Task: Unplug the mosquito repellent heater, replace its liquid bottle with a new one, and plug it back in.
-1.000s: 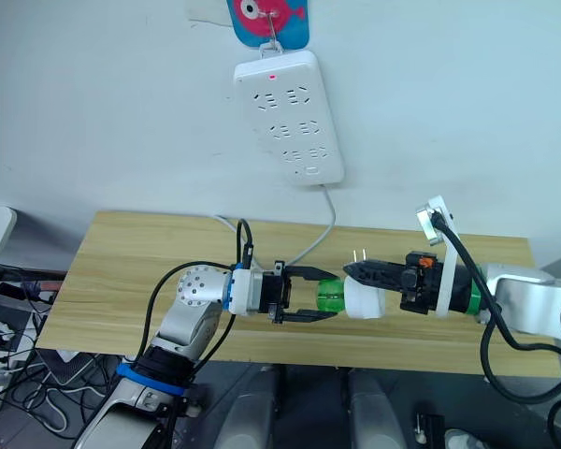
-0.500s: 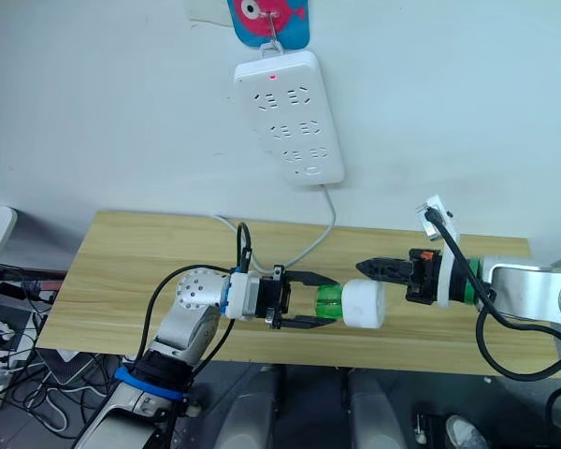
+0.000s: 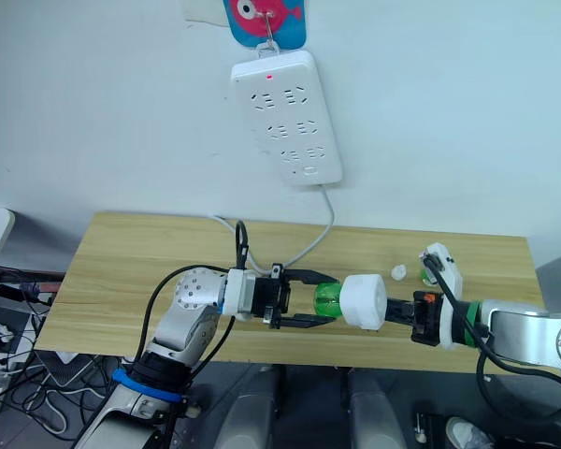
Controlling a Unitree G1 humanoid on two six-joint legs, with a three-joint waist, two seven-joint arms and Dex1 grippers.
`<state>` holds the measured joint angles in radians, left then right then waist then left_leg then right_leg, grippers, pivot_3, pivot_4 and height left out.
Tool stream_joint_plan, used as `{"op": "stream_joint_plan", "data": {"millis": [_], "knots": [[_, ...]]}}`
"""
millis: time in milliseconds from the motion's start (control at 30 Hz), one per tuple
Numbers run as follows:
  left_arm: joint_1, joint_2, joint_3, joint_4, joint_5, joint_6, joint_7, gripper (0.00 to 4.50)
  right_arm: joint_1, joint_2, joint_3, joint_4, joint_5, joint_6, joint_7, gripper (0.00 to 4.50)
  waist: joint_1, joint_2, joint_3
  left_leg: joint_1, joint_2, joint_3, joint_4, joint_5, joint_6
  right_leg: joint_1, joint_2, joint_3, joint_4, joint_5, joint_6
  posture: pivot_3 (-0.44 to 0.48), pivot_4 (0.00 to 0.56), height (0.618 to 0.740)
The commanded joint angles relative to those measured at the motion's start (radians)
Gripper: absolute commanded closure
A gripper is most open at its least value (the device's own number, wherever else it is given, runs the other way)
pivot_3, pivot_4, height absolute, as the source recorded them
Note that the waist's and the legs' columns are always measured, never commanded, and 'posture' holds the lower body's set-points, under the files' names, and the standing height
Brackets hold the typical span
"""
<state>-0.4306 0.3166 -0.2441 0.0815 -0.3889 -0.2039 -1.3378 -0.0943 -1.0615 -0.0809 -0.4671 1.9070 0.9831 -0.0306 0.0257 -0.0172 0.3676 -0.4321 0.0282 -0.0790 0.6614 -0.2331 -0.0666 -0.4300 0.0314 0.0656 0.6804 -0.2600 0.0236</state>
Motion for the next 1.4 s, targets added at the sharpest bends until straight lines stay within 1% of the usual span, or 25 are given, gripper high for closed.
{"op": "stream_joint_plan", "data": {"millis": [33,233,400,467,567,667,800,867,900,1000,1033,1100,1133,1167,1200,1233,1267,1333,1367,1400], "knots": [[-0.020,-0.012,0.004,0.018,0.037,-0.001,0.054,2.24,0.023,0.001,-0.019,-0.135,0.065,-0.040,0.054,4.48,0.000,0.000,0.000,0.000,0.000,0.000,0.000,0.000,0.000,0.000,0.000,0.000,0.000,0.000,0.000,0.140,0.348,0.740],[-0.020,-0.010,-0.002,0.031,0.050,-0.013,0.053,2.24,0.055,0.019,0.010,-0.222,0.065,-0.151,0.080,4.48,0.000,0.000,0.000,0.000,0.000,0.000,0.000,0.000,0.000,0.000,0.000,0.000,0.000,0.000,0.000,0.135,0.352,0.740],[-0.017,-0.005,-0.009,0.032,0.049,-0.017,0.055,2.24,0.059,0.041,0.043,-0.254,0.065,-0.231,0.086,4.48,-0.001,0.000,0.000,0.000,0.000,0.000,0.000,0.000,0.000,0.000,0.000,0.000,0.000,0.000,0.000,0.134,0.355,0.740],[-0.016,-0.003,-0.011,0.031,0.047,-0.017,0.057,2.24,0.060,0.034,0.055,-0.263,0.065,-0.245,0.088,4.48,-0.001,0.000,0.000,0.000,0.000,0.000,0.000,0.000,0.000,0.000,0.000,0.001,0.000,0.000,0.000,0.132,0.359,0.740],[-0.020,-0.005,-0.010,0.029,0.034,-0.010,0.055,2.24,0.079,-0.004,0.061,-0.266,0.065,-0.236,0.083,4.48,-0.001,0.000,0.000,0.000,0.000,0.000,0.000,0.000,0.000,0.000,0.000,0.001,0.000,0.000,0.000,0.132,0.361,0.740],[-0.022,-0.002,-0.005,0.030,0.025,-0.010,0.048,2.24,0.111,-0.061,0.035,-0.258,0.065,-0.209,0.094,4.48,-0.001,0.000,0.000,0.000,0.000,0.000,0.000,0.000,0.000,0.000,0.000,0.000,0.000,0.000,0.000,0.130,0.362,0.740],[-0.024,-0.001,-0.002,0.033,0.022,-0.008,0.040,2.24,0.134,-0.163,-0.033,-0.239,0.054,-0.134,0.113,4.48,-0.001,0.000,0.000,0.000,0.000,0.000,0.000,0.000,0.000,0.000,0.000,0.001,0.000,0.000,0.000,0.127,0.364,0.740],[-0.026,-0.001,-0.001,0.035,0.019,-0.001,0.034,2.24,0.151,-0.193,-0.087,-0.226,0.004,-0.098,0.147,4.48,0.000,0.000,0.000,0.000,0.000,0.000,0.000,0.000,0.000,0.000,0.000,0.001,0.000,0.000,0.000,0.127,0.364,0.740],[-0.027,0.001,-0.001,0.036,0.016,0.007,0.028,2.24,0.162,-0.204,-0.121,-0.222,-0.053,-0.082,0.184,4.48,0.000,0.000,0.000,0.000,0.001,0.000,0.000,0.000,0.000,0.000,0.000,0.000,0.000,0.000,0.000,0.127,0.364,0.740],[-0.024,0.010,-0.001,0.031,0.000,0.040,0.001,2.24,0.215,-0.237,-0.223,-0.240,-0.328,-0.057,0.369,3.90,0.000,0.000,0.000,0.000,0.000,0.000,0.000,0.000,0.000,0.000,0.000,0.000,-0.001,0.000,0.000,0.127,0.364,0.740],[-0.021,0.015,-0.001,0.026,-0.008,0.057,-0.012,2.24,0.252,-0.260,-0.247,-0.262,-0.481,-0.095,0.468,3.54,0.000,0.000,0.000,0.000,0.000,0.000,0.000,0.000,0.000,0.000,0.000,0.000,-0.001,0.000,0.000,0.127,0.364,0.740],[-0.015,0.029,-0.002,0.018,-0.029,0.101,-0.040,2.24,0.353,-0.300,-0.274,-0.288,-0.814,-0.249,0.673,2.91,0.001,0.000,0.000,0.000,0.000,0.000,-0.001,0.000,0.000,0.000,0.000,-0.001,-0.001,0.000,0.000,0.117,0.365,0.740],[-0.012,0.039,-0.005,0.011,-0.041,0.131,-0.057,2.24,0.404,-0.302,-0.286,-0.282,-0.962,-0.349,0.761,2.50,0.001,0.000,0.000,0.000,-0.001,0.000,-0.001,0.000,0.000,-0.001,0.000,-0.003,-0.001,0.000,0.000,0.117,0.365,0.740],[-0.009,0.051,-0.011,0.007,-0.051,0.163,-0.076,2.24,0.439,-0.288,-0.290,-0.256,-1.098,-0.473,0.826,2.15,0.000,0.000,0.000,0.000,-0.001,0.000,0.000,0.000,0.000,-0.001,0.001,-0.004,-0.001,0.000,0.001,0.107,0.367,0.740],[-0.008,0.068,-0.020,0.000,-0.063,0.209,-0.100,2.24,0.450,-0.269,-0.281,-0.207,-1.250,-0.650,0.882,1.80,-0.001,0.000,0.000,0.000,-0.002,0.000,-0.001,0.000,0.000,-0.001,0.001,-0.005,-0.002,0.000,0.001,0.107,0.367,0.740],[-0.008,0.082,-0.028,-0.005,-0.072,0.251,-0.118,2.24,0.443,-0.250,-0.264,-0.153,-1.382,-0.820,0.923,1.40,-0.002,0.000,0.000,0.000,-0.002,0.001,-0.001,0.000,0.000,-0.001,0.001,-0.005,-0.002,0.000,0.001,0.107,0.367,0.740],[-0.010,0.096,-0.037,-0.010,-0.079,0.295,-0.136,2.24,0.420,-0.230,-0.245,-0.101,-1.478,-0.967,0.960,1.00,-0.003,0.000,0.000,0.000,-0.002,0.001,0.000,0.000,-0.001,-0.001,0.002,-0.005,-0.002,0.000,0.001,0.107,0.368,0.740],[-0.021,0.122,-0.052,-0.017,-0.091,0.382,-0.160,2.24,0.329,-0.189,-0.198,-0.014,-1.595,-1.191,1.000,0.26,-0.005,0.000,0.000,0.001,-0.003,0.003,0.000,0.000,0.000,-0.001,0.002,-0.003,-0.002,0.000,0.001,0.107,0.368,0.740],[-0.035,0.131,-0.056,-0.020,-0.101,0.448,-0.158,2.24,0.267,-0.166,-0.170,0.021,-1.632,-1.282,1.012,0.05,-0.008,0.000,0.001,0.001,-0.002,0.004,0.000,0.000,0.000,-0.001,0.002,-0.002,-0.001,0.000,0.001,0.107,0.368,0.740],[-0.049,0.138,-0.058,-0.021,-0.109,0.503,-0.157,2.24,0.212,-0.147,-0.142,0.048,-1.660,-1.354,1.024,0.05,-0.011,-0.001,0.001,0.002,-0.002,0.004,-0.001,0.000,0.000,-0.001,0.002,-0.002,-0.001,0.000,0.001,0.107,0.368,0.740]]}}
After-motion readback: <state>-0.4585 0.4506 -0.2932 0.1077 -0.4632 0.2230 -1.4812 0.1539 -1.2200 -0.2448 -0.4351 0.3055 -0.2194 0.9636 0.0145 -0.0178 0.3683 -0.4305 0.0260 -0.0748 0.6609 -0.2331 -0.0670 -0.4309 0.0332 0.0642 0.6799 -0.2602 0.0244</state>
